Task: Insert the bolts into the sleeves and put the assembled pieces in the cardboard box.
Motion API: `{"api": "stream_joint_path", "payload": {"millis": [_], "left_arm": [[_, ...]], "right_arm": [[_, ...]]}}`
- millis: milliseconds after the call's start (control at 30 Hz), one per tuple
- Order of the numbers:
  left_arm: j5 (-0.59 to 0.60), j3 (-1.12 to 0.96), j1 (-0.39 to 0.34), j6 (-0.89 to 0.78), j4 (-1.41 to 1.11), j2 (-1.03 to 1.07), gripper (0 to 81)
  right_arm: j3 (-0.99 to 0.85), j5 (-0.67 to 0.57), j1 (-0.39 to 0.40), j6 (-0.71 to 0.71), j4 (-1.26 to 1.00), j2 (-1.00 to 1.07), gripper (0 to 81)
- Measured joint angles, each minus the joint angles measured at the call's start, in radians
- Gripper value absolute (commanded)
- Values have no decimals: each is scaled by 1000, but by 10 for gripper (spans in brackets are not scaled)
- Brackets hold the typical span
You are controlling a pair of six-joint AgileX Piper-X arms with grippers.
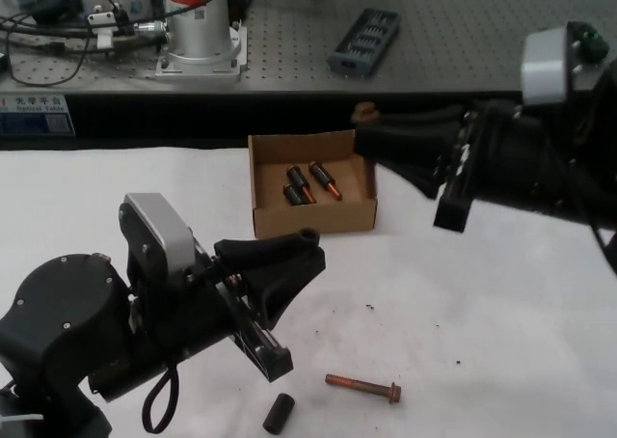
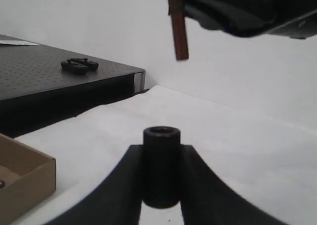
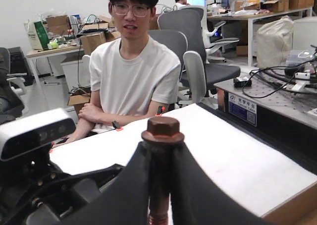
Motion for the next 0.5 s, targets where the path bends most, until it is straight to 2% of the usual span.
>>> {"api": "stream_joint_path", "payload": {"millis": [500], "left_arm": [[34, -3, 0, -34, -10, 0, 6]], "right_arm": [[0, -65, 30, 48, -141, 56, 55]]}}
